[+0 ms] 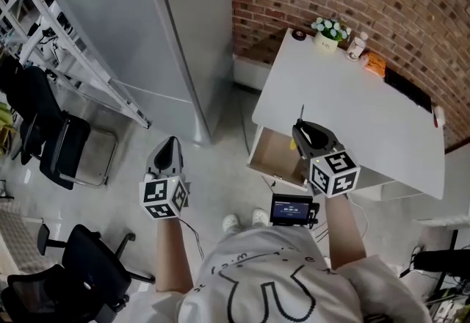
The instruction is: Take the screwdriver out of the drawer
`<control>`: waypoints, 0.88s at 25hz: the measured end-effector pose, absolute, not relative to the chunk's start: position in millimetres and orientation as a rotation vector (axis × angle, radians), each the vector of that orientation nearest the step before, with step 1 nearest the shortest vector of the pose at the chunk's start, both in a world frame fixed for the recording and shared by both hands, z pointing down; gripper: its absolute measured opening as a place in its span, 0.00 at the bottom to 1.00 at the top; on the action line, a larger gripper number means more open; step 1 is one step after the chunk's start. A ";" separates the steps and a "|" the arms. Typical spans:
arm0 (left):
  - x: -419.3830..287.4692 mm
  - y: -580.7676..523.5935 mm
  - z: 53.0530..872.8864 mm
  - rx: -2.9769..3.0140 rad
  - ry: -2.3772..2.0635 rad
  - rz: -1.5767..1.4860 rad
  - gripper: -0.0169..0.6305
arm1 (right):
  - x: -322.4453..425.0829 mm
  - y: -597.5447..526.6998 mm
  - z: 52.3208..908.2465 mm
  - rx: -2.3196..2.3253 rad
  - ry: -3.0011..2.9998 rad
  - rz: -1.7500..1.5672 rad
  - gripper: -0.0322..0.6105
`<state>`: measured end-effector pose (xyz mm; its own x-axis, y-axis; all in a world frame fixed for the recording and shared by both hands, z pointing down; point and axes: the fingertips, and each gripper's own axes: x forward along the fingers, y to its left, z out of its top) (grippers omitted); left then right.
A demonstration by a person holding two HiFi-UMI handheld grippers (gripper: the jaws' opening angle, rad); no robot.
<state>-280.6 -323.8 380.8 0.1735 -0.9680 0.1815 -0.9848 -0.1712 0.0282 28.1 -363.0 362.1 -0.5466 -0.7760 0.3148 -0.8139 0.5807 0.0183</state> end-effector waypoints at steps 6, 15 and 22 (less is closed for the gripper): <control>-268.2 -329.5 344.0 2.402 -1.962 0.171 0.05 | 35.5 -356.9 326.8 1.371 -2.600 0.103 0.17; -261.3 -337.7 286.0 2.529 -2.005 0.042 0.05 | 28.0 -346.9 285.2 1.429 -2.706 -0.052 0.17; -246.6 -339.6 263.1 2.619 -2.009 0.018 0.05 | 33.3 -340.6 263.3 1.480 -2.717 -0.181 0.17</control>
<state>-246.6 -339.6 263.1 0.2640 -0.9605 -0.0879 -0.9588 -0.2514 -0.1326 33.3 -340.6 263.3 -0.5433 -0.8394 -0.0182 -0.8343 0.5373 0.1230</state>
